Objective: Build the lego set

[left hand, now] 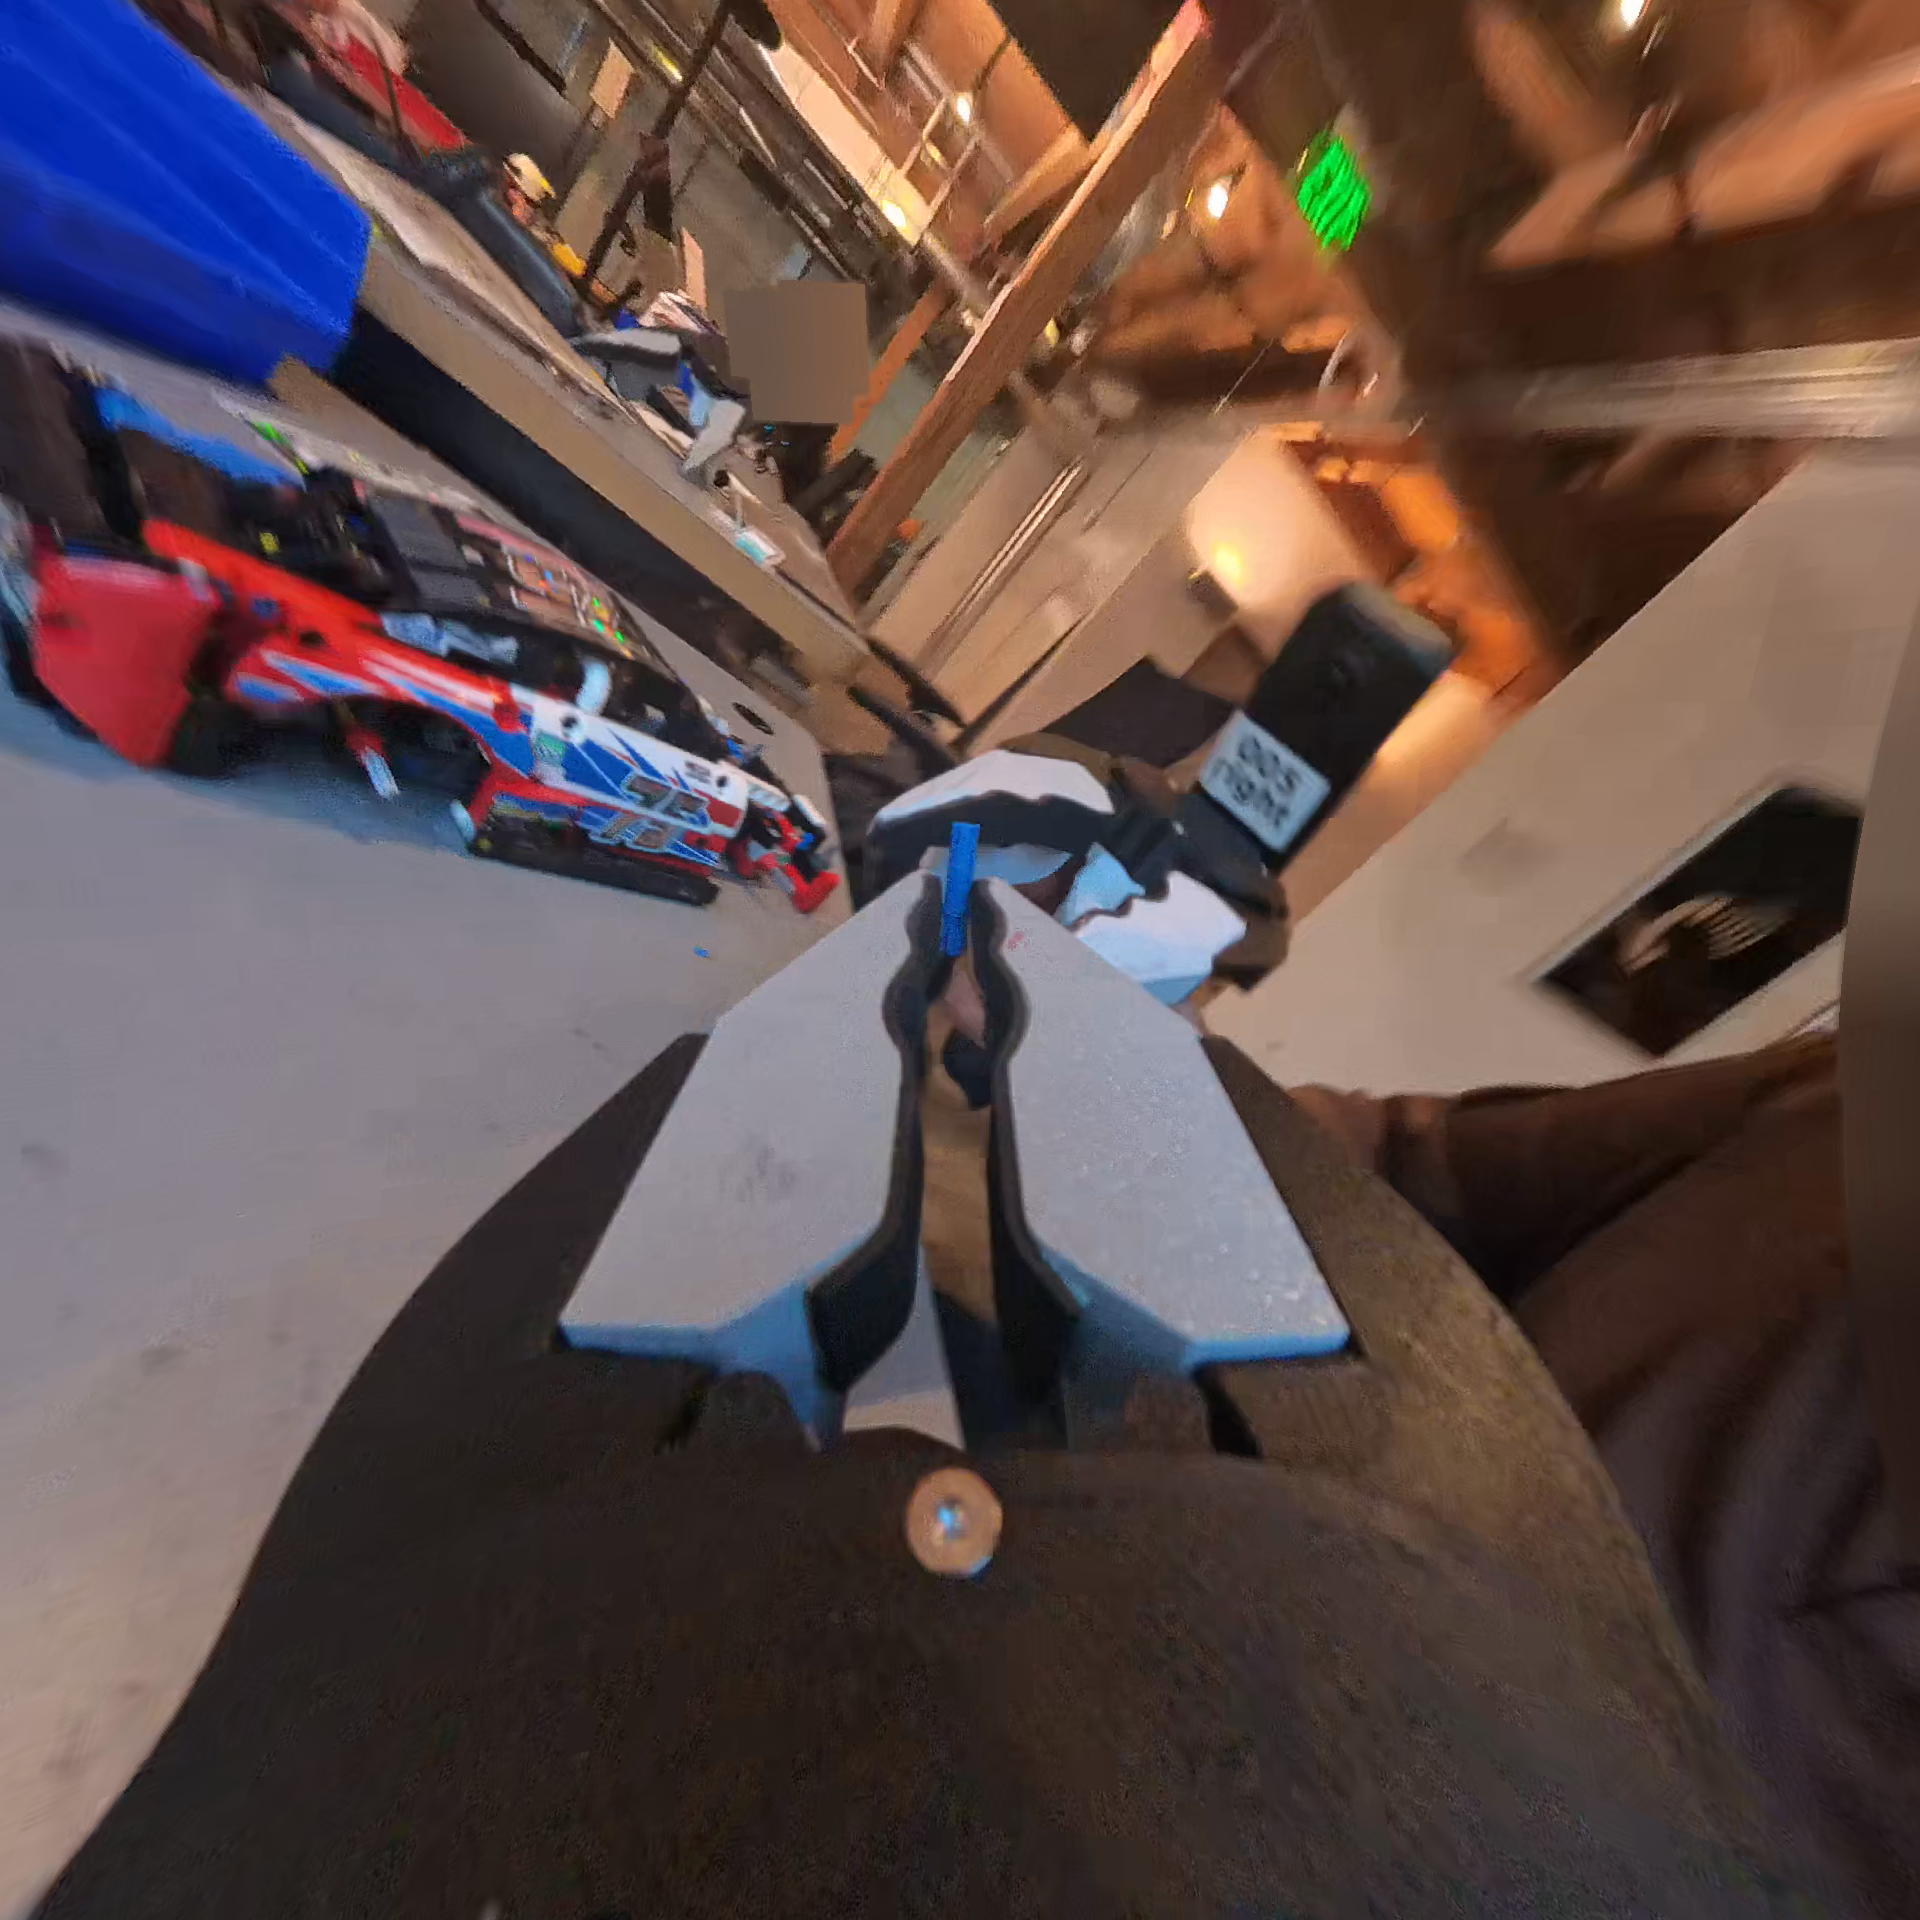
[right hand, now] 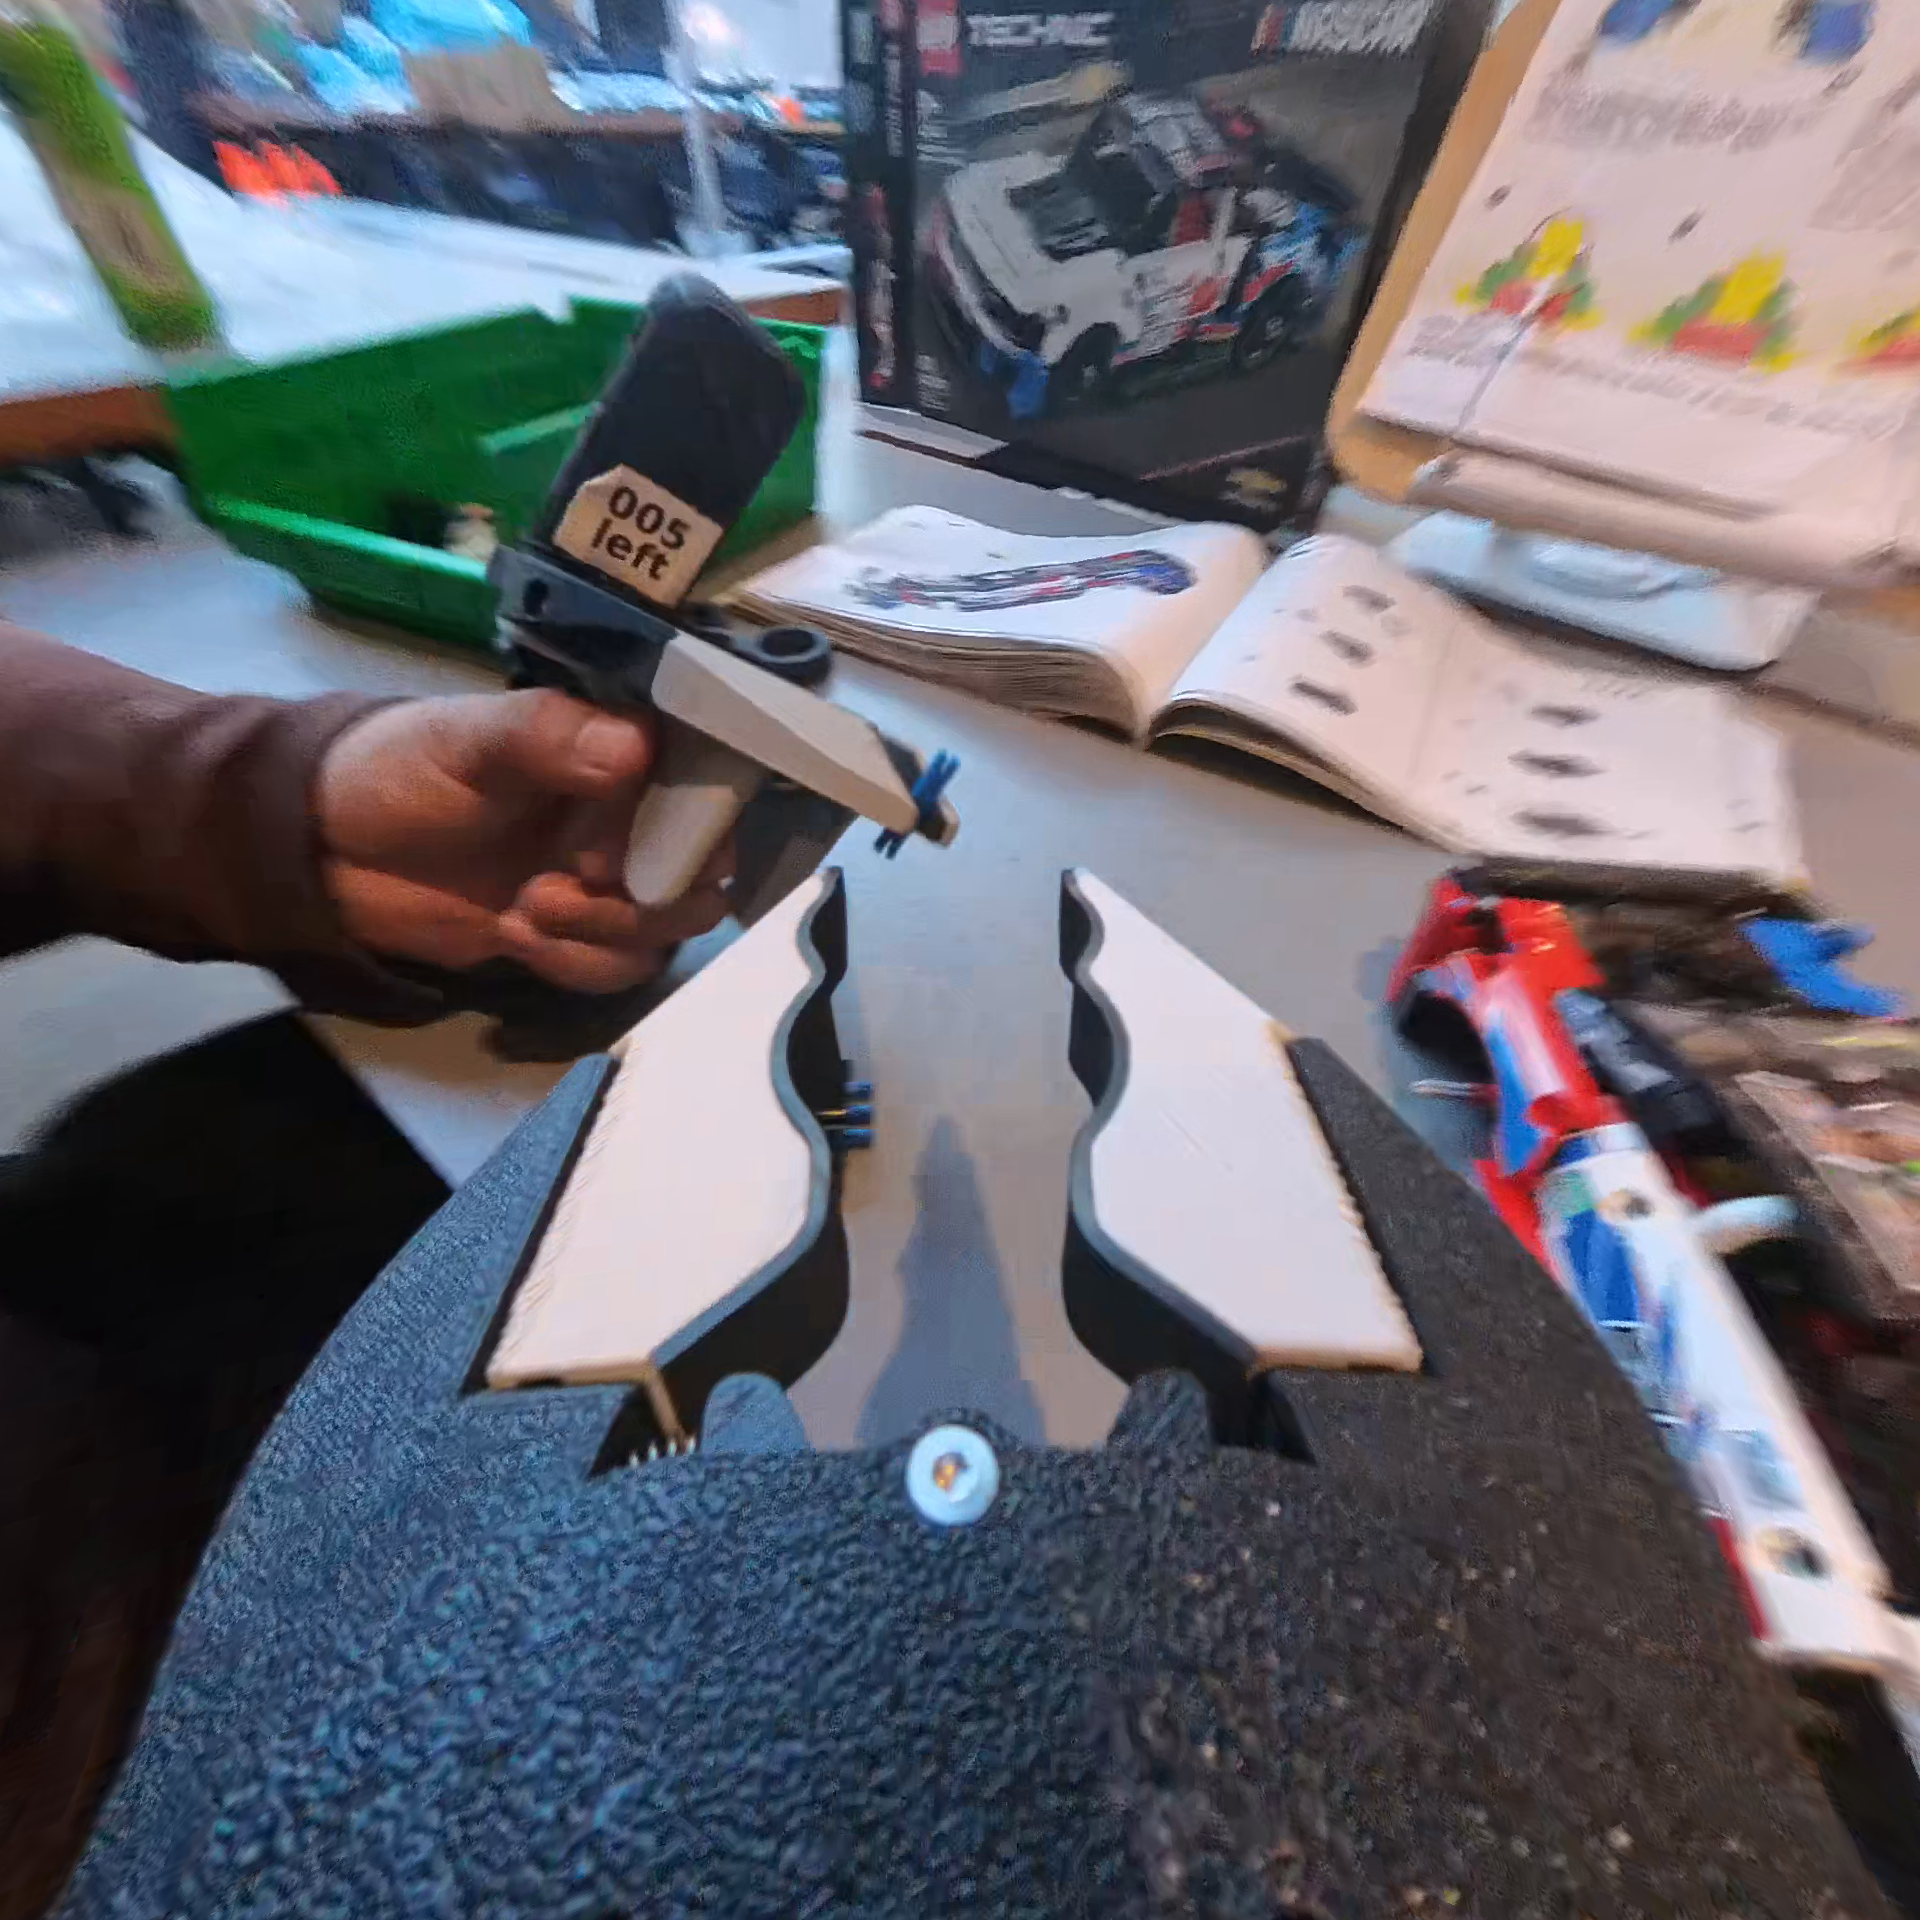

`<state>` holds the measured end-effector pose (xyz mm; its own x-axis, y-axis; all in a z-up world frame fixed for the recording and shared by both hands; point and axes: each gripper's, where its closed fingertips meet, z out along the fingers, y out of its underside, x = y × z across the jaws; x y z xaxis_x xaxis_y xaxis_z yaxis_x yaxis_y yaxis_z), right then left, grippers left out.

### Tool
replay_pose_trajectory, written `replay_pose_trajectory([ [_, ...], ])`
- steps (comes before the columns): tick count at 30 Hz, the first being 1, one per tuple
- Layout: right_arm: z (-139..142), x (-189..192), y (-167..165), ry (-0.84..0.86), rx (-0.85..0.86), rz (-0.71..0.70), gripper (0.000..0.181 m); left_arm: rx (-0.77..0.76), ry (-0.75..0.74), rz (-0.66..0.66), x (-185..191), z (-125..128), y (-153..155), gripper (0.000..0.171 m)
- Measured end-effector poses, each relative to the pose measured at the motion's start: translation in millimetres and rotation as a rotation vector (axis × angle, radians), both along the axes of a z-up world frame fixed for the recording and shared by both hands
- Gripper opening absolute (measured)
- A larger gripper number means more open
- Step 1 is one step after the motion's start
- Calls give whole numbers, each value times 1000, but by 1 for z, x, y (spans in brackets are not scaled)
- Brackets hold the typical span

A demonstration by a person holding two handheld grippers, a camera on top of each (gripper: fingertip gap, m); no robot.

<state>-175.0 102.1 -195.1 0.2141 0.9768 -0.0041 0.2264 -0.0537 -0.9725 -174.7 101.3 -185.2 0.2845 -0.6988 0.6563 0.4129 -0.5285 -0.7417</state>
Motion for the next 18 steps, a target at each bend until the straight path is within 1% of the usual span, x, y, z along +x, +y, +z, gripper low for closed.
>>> replay_pose_trajectory([
  [2, 4, -3, 2, -46, 168, -75, 38, -111, -110, -72, 0, -4, -1, 3],
  [4, 5, -5, -5, -99, 307, -60, 35, -183, -185, -127, 0, -5, -3, 3],
  [5, 1, -7, -9, -129, 349, -35, 33, -206, -182, -140, 1, -8, -4, 3],
  [7, -7, -11, -18, -179, 388, 17, 33, -228, -157, -178, 7, -12, -8, 3],
  [8, -9, -11, -18, -196, 407, 19, 32, -237, -145, -200, 10, -14, -11, 3],
  [11, -15, -11, -14, -251, 467, 2, 22, -251, -141, -243, 17, -16, -17, 3],
  [14, -18, -9, -15, -272, 501, 17, 18, -247, -126, -250, 18, -17, -18, 4],
  [18, -20, -9, -16, -275, 494, 27, 14, -256, -129, -264, 17, -18, -17, 3],
])
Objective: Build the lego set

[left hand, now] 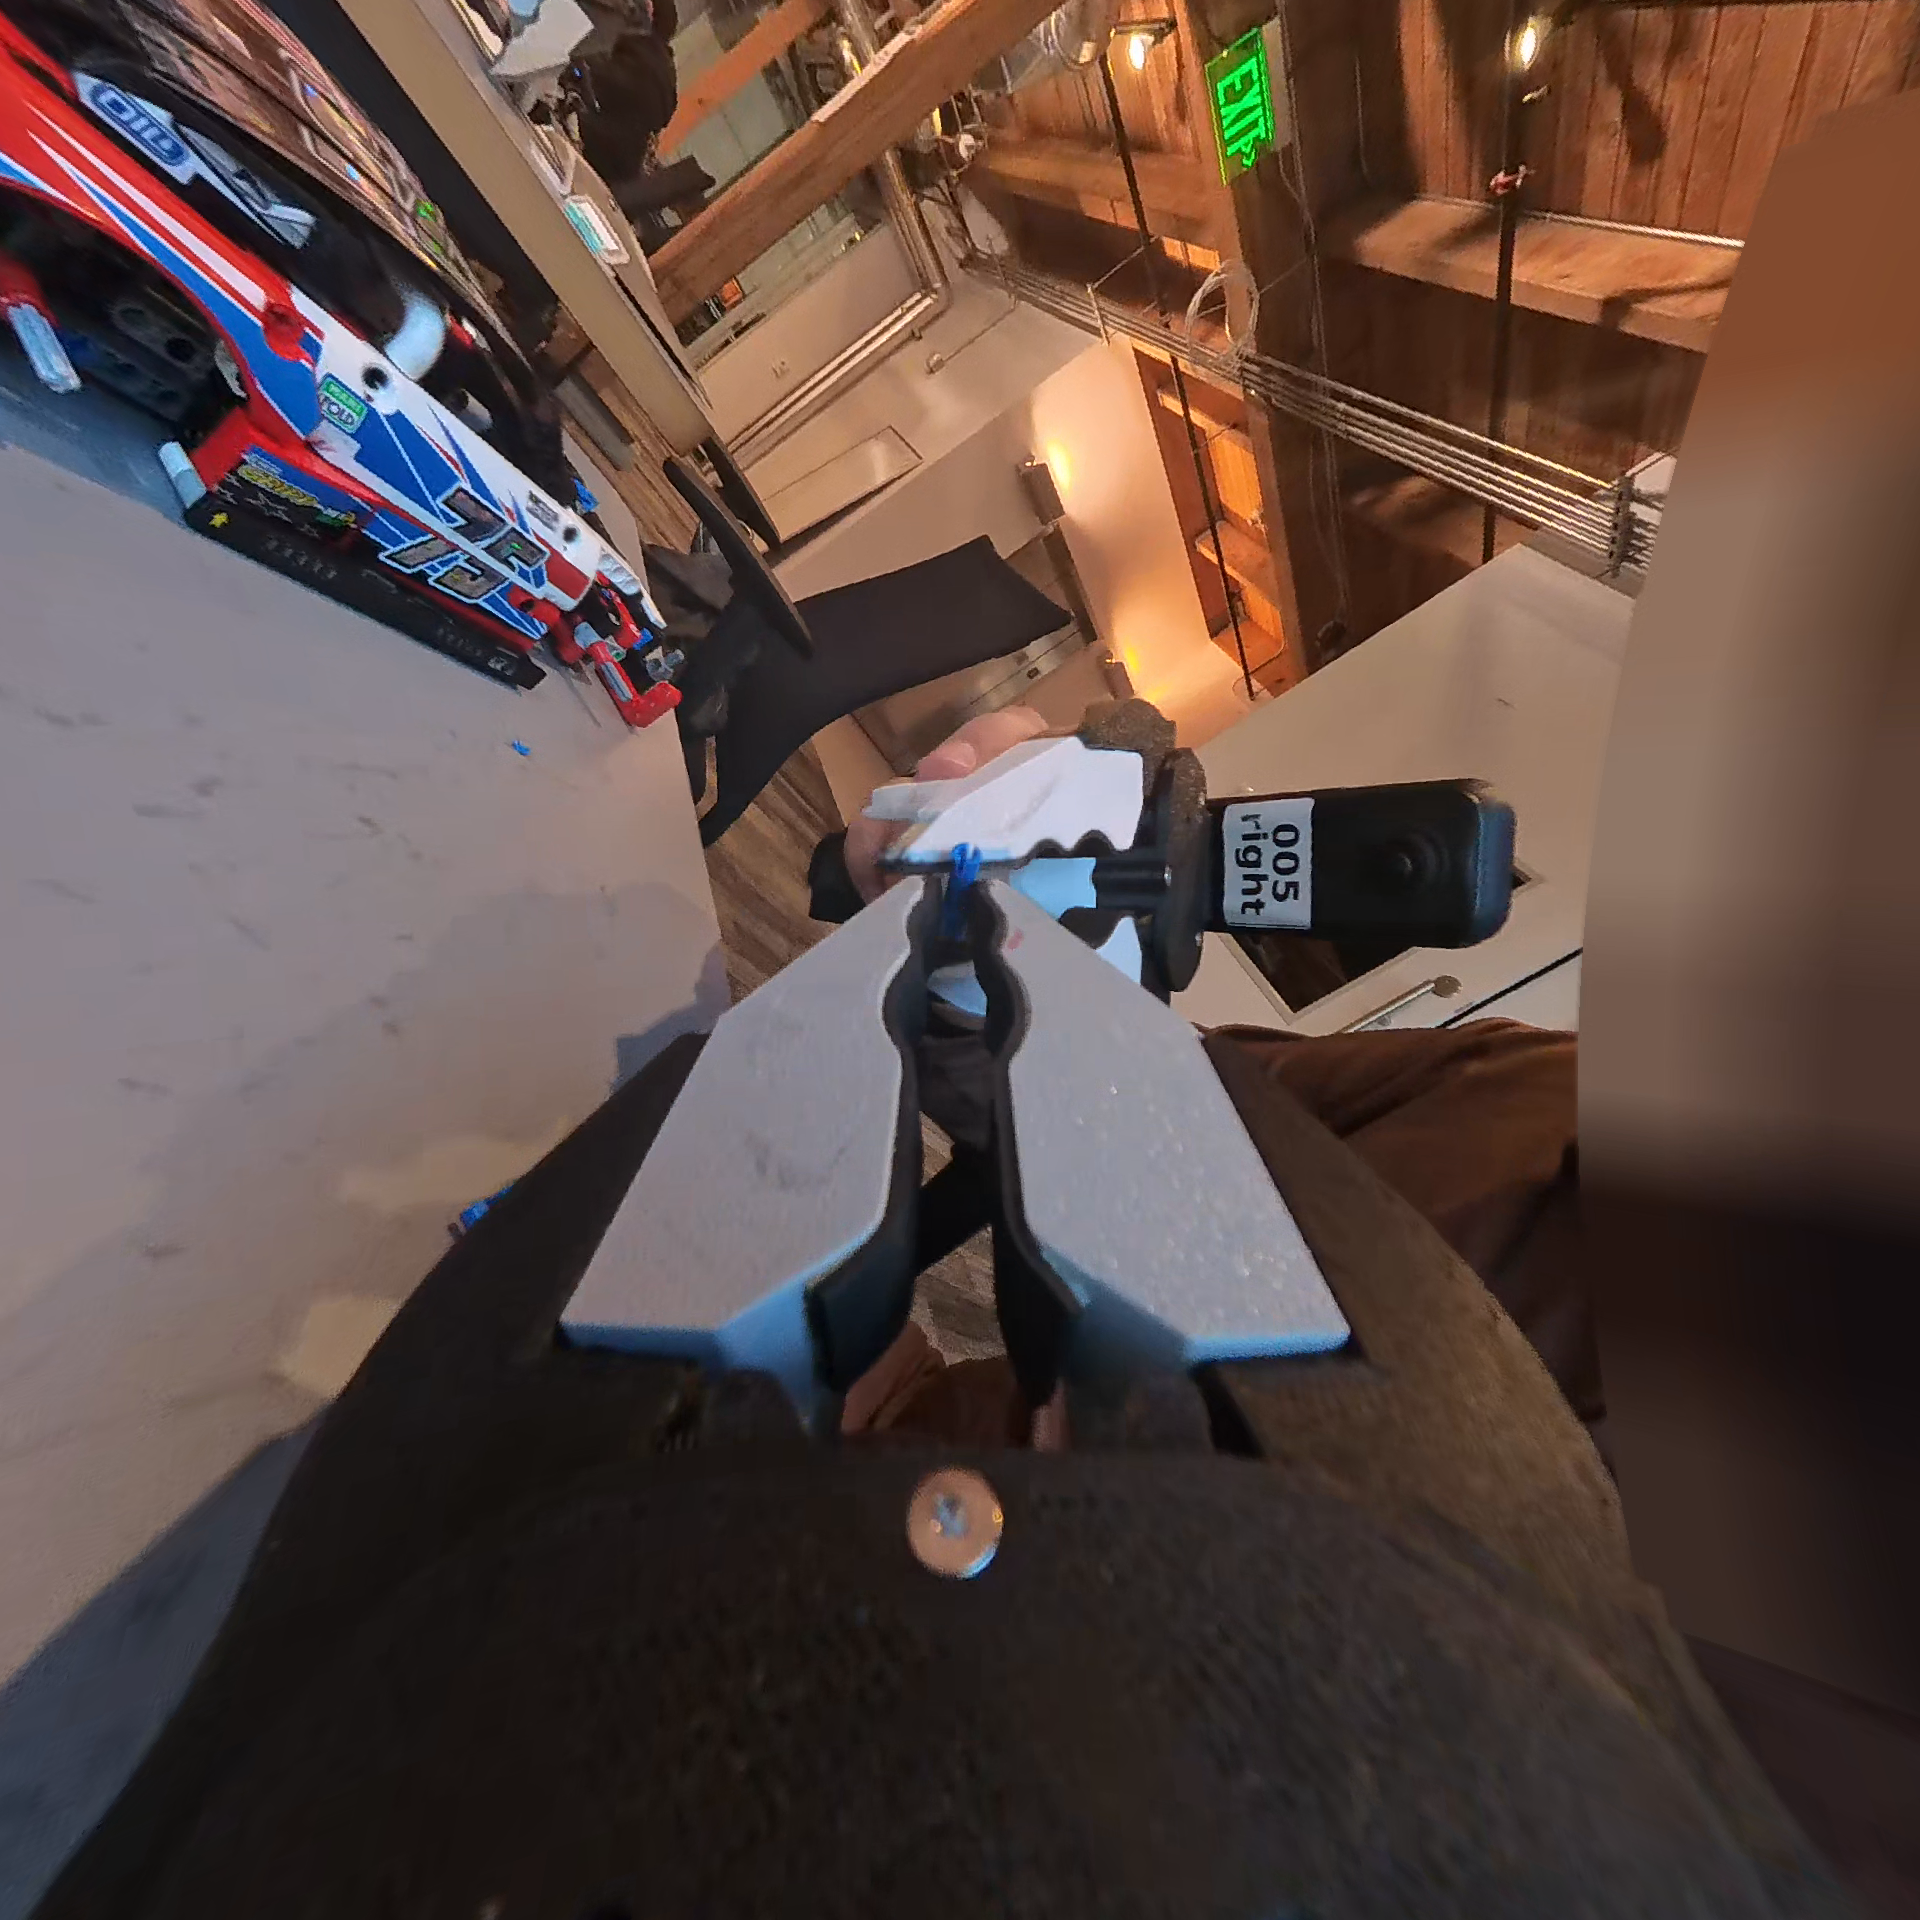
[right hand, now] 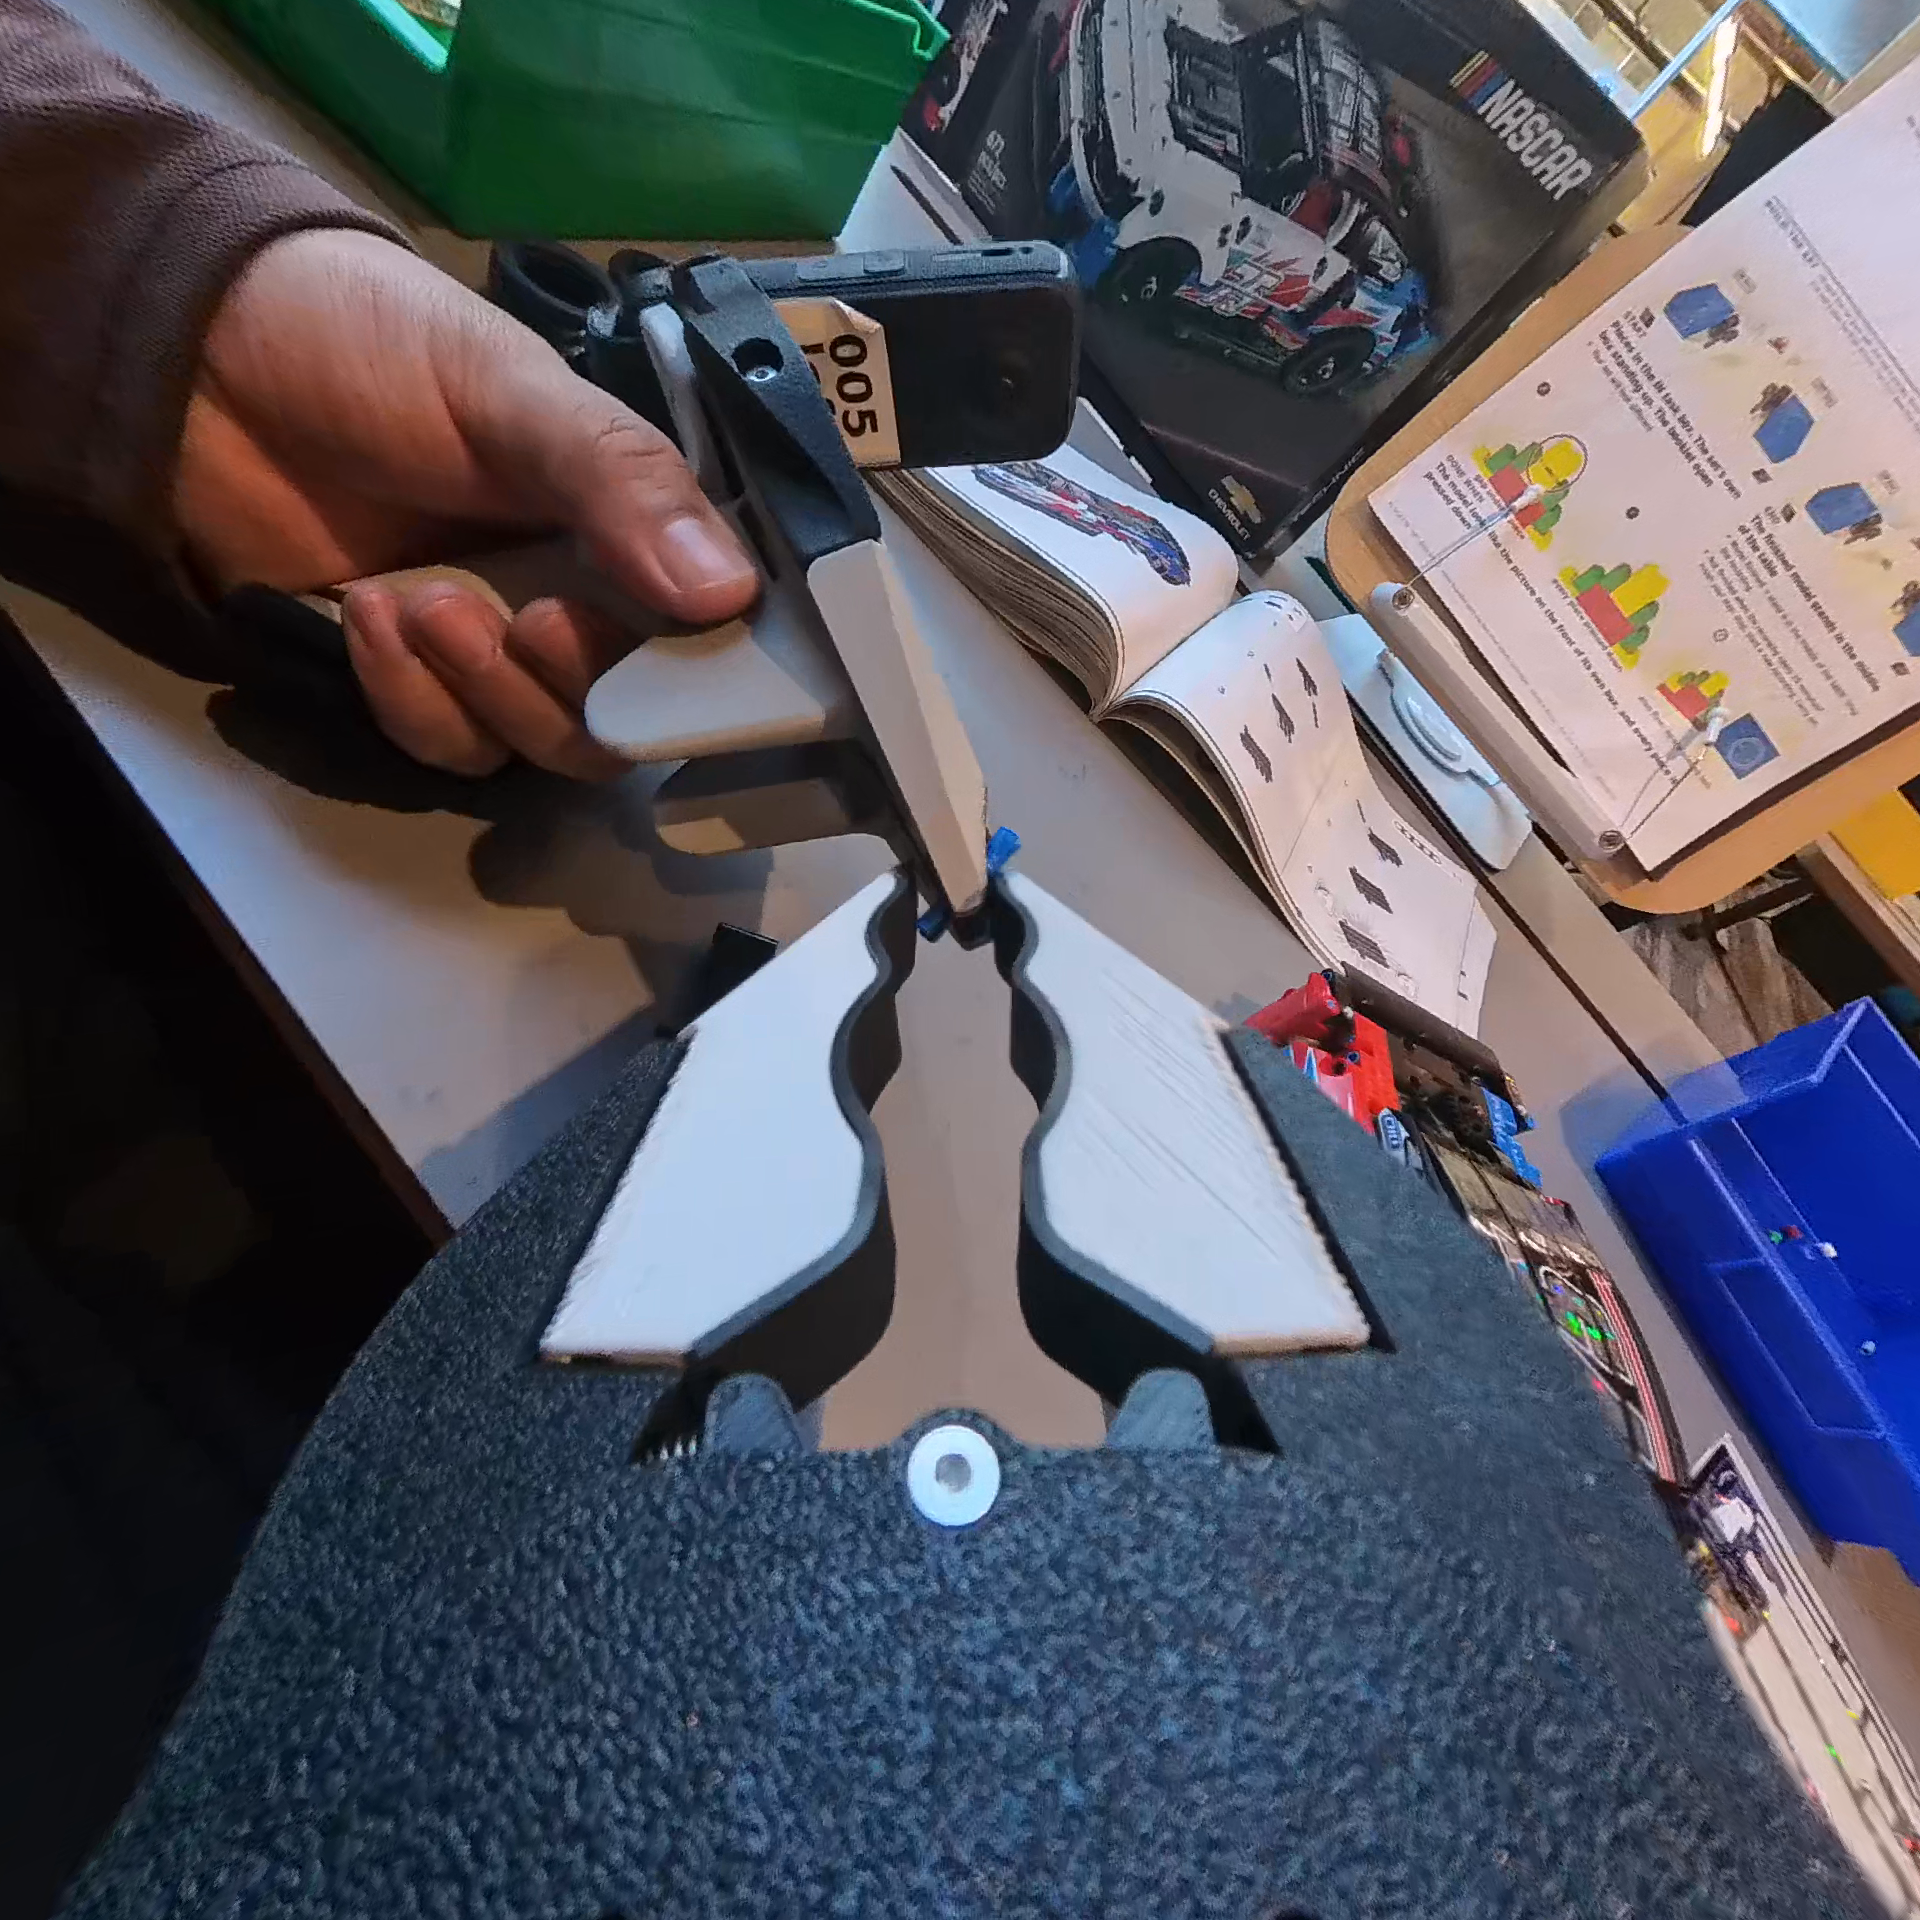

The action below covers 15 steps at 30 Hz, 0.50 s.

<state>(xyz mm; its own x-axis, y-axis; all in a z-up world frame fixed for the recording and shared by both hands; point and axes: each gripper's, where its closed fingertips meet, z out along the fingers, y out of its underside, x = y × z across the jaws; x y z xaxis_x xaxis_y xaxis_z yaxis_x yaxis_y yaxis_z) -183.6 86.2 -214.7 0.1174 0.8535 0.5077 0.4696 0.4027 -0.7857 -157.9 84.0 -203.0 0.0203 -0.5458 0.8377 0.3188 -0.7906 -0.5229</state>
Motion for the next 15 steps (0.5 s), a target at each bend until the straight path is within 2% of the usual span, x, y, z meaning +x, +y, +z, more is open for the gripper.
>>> replay_pose_trajectory([
  [3, -2, 0, 2, 1, -10, -13, 14, 7, 22, 14, -1, -2, 2, 3],
  [6, 0, 2, 10, 29, -46, -83, 15, 68, 42, 77, -6, 3, 7, 3],
  [10, -3, 2, 6, 67, -207, -66, 8, 125, 15, 141, -18, 14, 12, 3],
  [15, 4, 2, 5, 149, -353, -52, 8, 165, 76, 135, -9, 9, 8, 3],
])
